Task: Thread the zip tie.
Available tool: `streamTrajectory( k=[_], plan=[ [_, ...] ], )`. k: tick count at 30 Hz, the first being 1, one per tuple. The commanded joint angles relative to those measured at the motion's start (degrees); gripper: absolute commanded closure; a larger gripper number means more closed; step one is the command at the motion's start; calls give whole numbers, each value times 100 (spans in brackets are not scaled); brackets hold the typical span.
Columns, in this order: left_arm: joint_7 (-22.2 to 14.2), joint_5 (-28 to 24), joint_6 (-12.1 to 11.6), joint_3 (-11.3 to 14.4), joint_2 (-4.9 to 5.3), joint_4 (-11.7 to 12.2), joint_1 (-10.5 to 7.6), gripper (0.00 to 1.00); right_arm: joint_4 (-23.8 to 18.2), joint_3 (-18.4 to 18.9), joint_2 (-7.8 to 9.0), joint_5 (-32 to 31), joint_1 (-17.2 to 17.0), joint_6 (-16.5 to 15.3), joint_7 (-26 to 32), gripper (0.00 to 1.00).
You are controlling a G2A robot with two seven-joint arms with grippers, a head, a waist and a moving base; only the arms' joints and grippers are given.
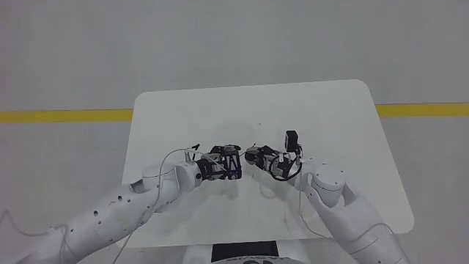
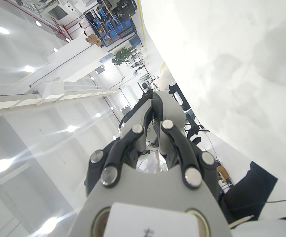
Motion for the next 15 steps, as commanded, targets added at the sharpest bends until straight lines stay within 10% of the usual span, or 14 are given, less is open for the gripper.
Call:
streamTrajectory(
  k=[1,15],
  plan=[
    [38,0,34,28,17,-13,-6,61,13,-24,-7,20,5,-20,-17,100],
    [166,0,143,129,134,-92,-25,73,-45,-91,-23,54,-31,-61,-78,100]
  ],
)
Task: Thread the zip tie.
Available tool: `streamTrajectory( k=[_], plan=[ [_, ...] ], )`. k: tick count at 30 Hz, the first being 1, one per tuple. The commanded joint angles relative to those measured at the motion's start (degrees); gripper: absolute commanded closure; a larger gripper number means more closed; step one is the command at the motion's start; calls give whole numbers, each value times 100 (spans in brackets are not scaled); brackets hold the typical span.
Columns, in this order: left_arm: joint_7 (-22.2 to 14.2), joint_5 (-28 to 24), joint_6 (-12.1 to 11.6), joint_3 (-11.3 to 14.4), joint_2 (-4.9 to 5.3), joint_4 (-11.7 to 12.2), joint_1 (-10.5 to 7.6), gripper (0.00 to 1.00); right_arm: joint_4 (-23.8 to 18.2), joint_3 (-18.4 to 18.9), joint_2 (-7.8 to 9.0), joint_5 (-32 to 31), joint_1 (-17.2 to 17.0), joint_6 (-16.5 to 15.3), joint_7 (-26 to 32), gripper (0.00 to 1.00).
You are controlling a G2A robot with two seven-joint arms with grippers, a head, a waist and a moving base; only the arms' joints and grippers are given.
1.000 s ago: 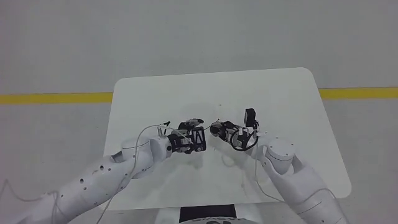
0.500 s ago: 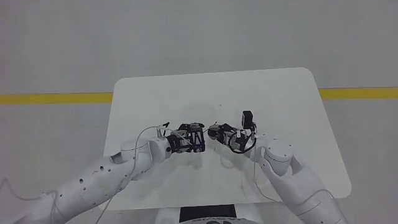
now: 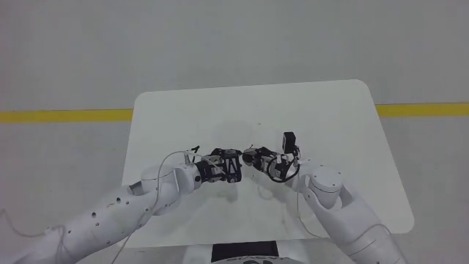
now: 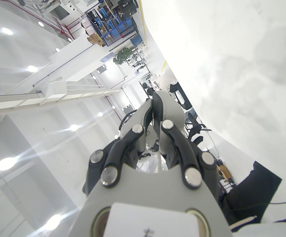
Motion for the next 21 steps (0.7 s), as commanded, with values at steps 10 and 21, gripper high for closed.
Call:
streamTrajectory(
  k=[10,21],
  plan=[
    [-20,0,166,38,79,-75,40,100,-100,-36,6,-41,-64,18,36,100],
    [-41,0,336,23,162,-153,117,100,-208,8,41,-209,-165,-42,103,0]
  ],
)
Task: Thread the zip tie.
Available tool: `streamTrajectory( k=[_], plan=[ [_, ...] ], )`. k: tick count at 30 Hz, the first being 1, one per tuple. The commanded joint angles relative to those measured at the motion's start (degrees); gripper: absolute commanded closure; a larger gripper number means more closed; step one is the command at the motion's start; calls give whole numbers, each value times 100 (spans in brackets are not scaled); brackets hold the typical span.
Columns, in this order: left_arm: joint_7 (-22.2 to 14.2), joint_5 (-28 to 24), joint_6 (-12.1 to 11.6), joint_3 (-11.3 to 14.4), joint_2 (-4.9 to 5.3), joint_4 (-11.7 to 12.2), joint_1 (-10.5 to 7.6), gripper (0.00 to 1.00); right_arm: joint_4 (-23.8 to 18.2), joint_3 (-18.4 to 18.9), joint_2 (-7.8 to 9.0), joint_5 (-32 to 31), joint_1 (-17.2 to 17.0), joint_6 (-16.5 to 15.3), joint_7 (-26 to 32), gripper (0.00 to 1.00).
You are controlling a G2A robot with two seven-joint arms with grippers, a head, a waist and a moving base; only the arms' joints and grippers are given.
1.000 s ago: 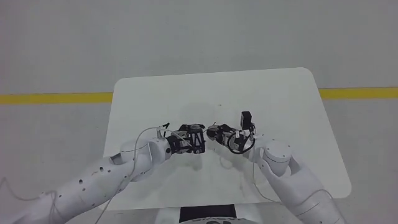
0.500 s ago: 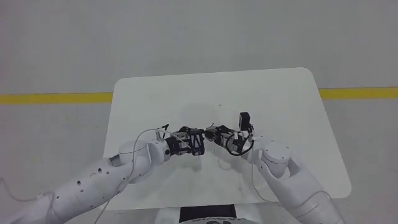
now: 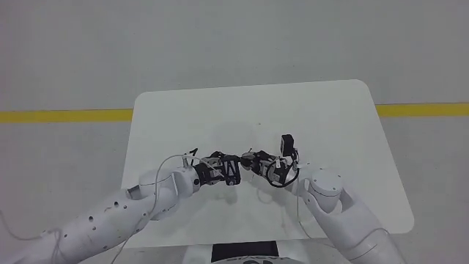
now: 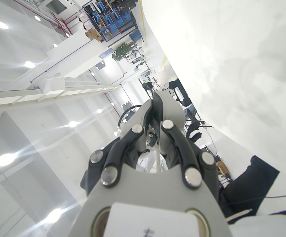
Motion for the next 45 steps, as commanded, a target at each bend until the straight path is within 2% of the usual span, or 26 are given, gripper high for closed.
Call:
streamTrajectory(
  k=[1,5,10,11,21,23,25,27,30,33,35,36,38,40,42,45],
  plan=[
    [3,-11,79,-63,22,34,48,100,-53,27,9,-96,-31,-55,-72,0],
    [161,-272,148,-300,81,85,184,100,-262,180,48,-310,-175,-299,-158,0],
    [329,-518,70,-536,160,67,393,100,-504,345,90,-564,-422,-1085,-78,0],
    [362,-563,65,-565,167,66,428,100,-502,350,93,-593,-437,-1135,-63,0],
    [409,-495,22,-597,175,44,457,100,-502,350,93,-593,-437,-1135,-63,0],
    [520,-763,97,-641,145,168,464,100,-502,350,93,-593,-437,-1135,-63,0],
    [473,-901,177,-743,112,338,368,100,-502,350,93,-593,-437,-1135,-63,0],
    [481,-1365,252,-886,75,548,295,100,-502,350,93,-593,-437,-1135,-63,0],
    [534,-1876,114,-1061,42,883,171,100,-502,350,93,-593,-437,-1135,-63,0],
    [726,-2683,-310,-1257,13,1285,60,100,-502,350,93,-593,-437,-1135,-63,0],
    [1040,-3393,-894,-1408,6,1618,7,100,-502,350,93,-593,-437,-1135,-63,0],
    [1163,-3616,-894,-1418,7,1715,10,100,-502,350,93,-593,-437,-1135,-63,0],
    [1425,-4130,-894,-1329,31,1796,5,100,-502,350,93,-593,-437,-1135,-63,0],
    [1621,-4410,-894,-1201,84,1847,-34,100,-502,350,93,-593,-437,-1135,-63,0],
    [1888,-4756,-894,-1016,171,1844,-94,100,-502,350,93,-593,-437,-1135,-63,0],
    [2141,-5296,-894,-626,336,1691,-196,100,-502,350,93,-593,-437,-1135,-63,0]
  ],
)
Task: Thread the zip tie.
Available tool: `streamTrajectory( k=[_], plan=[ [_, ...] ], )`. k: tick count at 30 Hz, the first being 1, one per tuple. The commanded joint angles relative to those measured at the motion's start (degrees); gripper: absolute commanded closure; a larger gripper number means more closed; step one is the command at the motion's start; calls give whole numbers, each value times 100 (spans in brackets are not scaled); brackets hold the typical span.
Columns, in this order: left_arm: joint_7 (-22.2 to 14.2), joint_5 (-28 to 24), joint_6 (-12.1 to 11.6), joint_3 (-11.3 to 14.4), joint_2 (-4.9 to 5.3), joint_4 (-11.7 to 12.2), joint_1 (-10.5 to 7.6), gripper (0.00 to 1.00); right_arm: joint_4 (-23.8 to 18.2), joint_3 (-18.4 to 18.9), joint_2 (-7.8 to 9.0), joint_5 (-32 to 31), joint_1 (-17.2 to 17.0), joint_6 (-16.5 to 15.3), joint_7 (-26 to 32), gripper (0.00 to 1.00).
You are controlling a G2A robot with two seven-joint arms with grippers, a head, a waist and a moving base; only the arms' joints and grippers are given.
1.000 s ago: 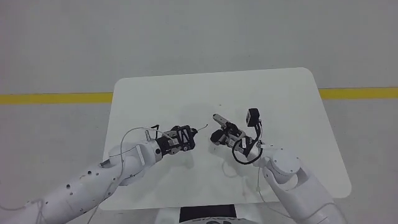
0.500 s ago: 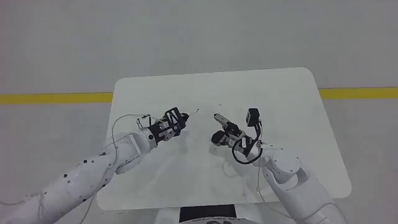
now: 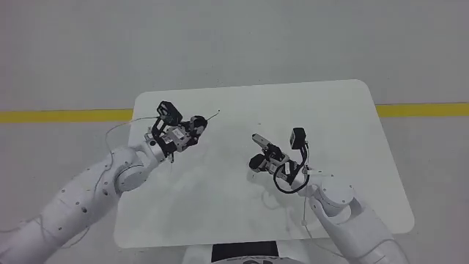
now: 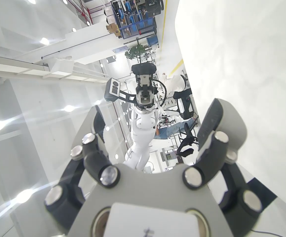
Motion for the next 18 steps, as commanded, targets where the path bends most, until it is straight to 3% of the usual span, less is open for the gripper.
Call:
streamTrajectory(
  k=[1,5,10,16,18],
  plan=[
    [81,-348,-2,331,132,-128,-93,100,0,0,0,0,0,0,0,0],
    [290,-671,-2,979,404,-308,-390,100,0,0,0,0,0,0,0,0],
    [1072,-826,-2,1776,682,-334,-836,100,0,0,0,0,0,0,0,0],
    [1745,-862,-2,2721,849,-259,-1516,100,0,0,0,0,0,0,0,0],
    [1869,-849,-2,2903,866,-264,-1703,100,0,0,0,0,0,0,0,0]
  ],
)
